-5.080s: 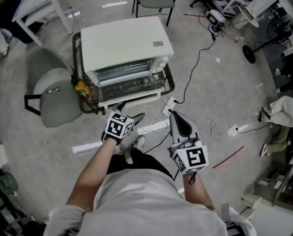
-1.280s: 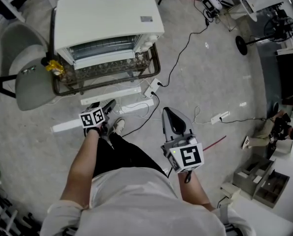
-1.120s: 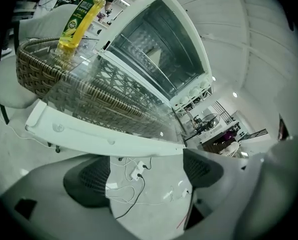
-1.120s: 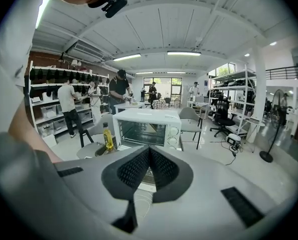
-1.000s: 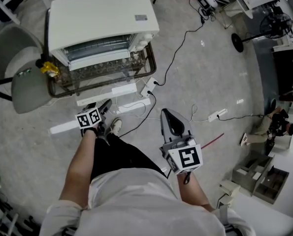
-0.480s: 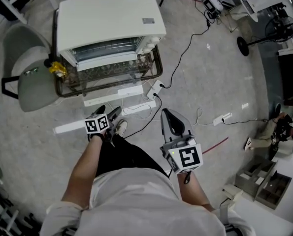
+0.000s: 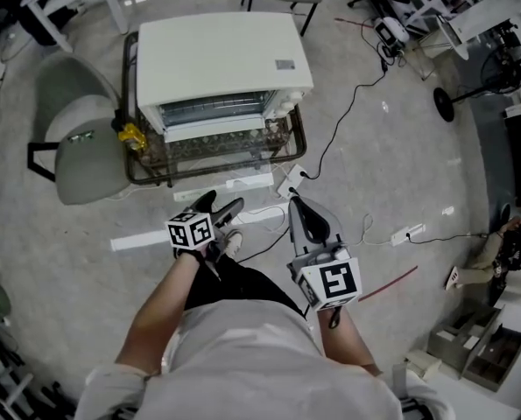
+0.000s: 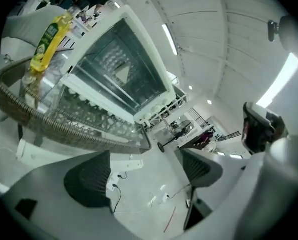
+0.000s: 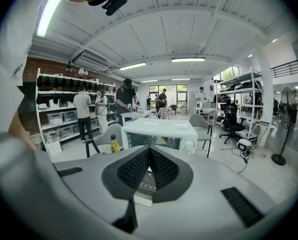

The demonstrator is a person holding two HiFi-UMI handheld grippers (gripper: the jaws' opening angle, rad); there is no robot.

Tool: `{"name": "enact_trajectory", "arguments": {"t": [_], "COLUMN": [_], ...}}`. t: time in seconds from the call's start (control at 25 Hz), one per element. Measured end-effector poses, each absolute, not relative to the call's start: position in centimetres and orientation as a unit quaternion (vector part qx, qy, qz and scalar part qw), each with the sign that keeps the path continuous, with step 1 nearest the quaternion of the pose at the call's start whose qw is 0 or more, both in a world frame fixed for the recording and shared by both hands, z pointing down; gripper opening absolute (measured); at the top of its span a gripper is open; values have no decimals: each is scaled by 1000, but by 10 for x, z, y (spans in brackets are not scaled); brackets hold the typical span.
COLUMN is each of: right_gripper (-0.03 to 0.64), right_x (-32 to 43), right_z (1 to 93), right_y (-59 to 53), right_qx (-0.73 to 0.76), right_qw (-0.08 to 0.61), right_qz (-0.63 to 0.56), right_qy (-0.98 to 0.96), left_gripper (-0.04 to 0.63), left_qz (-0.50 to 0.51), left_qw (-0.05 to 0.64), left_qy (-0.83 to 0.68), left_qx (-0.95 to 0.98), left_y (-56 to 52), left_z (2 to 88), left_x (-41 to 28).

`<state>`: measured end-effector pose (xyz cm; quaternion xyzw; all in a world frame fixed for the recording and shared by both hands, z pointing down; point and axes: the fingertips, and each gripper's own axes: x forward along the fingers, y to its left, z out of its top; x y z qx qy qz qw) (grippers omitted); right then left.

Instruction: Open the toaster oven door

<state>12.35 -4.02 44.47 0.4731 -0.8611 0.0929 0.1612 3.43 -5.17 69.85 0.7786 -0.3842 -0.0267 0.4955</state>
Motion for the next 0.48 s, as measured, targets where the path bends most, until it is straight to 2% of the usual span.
{"name": "enact_trajectory", "arguments": {"t": [0.24, 0.48], "right_gripper": [23, 23], "right_x": [106, 92], "right_z": [434, 411], "right_y": [-47, -55], "right_qx": [469, 472], "right_qw": [149, 133], "right_qz": [83, 63], "right_qy": [-866, -869], "left_gripper": [440, 437], "left_qz": [-67, -94], "left_qw": [381, 223], "left_qy": [-379, -410], "left_qx": [841, 879], "left_y": [-99, -127], "left_z": [602, 512], "left_x": [21, -17]}}
